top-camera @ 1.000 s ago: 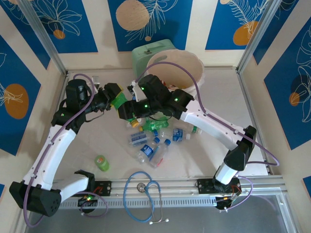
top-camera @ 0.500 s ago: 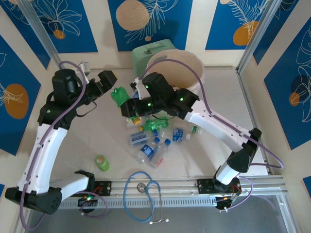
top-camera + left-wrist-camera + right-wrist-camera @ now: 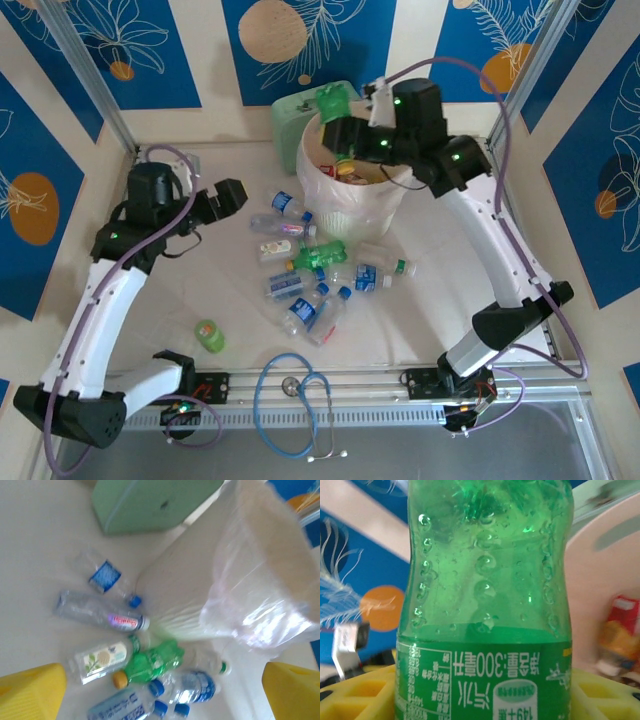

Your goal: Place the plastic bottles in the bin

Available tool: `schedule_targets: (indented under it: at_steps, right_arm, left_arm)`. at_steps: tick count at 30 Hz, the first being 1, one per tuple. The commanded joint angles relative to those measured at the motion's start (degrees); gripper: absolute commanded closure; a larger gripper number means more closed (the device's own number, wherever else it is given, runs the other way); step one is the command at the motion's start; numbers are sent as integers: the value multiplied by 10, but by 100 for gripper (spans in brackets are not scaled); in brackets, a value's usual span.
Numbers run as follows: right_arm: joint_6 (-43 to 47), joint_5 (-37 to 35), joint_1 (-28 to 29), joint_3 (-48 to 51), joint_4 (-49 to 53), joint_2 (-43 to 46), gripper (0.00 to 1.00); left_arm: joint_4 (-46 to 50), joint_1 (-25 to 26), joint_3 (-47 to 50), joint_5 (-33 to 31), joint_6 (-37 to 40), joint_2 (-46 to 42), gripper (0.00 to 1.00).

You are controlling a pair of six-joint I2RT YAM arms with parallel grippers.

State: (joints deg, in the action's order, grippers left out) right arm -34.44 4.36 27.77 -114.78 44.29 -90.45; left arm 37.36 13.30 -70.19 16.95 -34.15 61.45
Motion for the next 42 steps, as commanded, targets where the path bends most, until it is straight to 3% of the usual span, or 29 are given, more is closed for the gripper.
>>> schedule_targets:
  at_steps: [1, 5, 11, 17, 25, 29, 34, 42]
  right_arm:
    - [11, -12, -37, -16, 27, -13, 39]
    - [-2, 2, -84, -23, 28, -44, 39]
    - [4, 10, -102, -55, 41, -90, 38]
    - [11, -4, -104, -85, 65, -115, 18]
    - [21, -29, -101, -78, 72, -76, 14]
    - [24, -52, -106, -9, 52, 2, 14]
    - [-21, -99, -145, 149, 1, 132, 11]
    - [-74, -39, -262, 394, -11, 268, 11]
  left_arm:
    - [-25, 6, 37, 48, -7, -11, 0]
    - [-23, 37, 54, 33, -6, 0, 0]
    - [-31, 93, 71, -7, -10, 12, 0]
    - [-42, 122, 69, -24, -18, 20, 0]
    - [-33, 155, 36, -50, 1, 38, 0]
    - [-36, 161, 33, -61, -1, 41, 0]
    - [-46, 163, 36, -61, -7, 47, 0]
    - [-62, 166, 51, -69, -24, 40, 1]
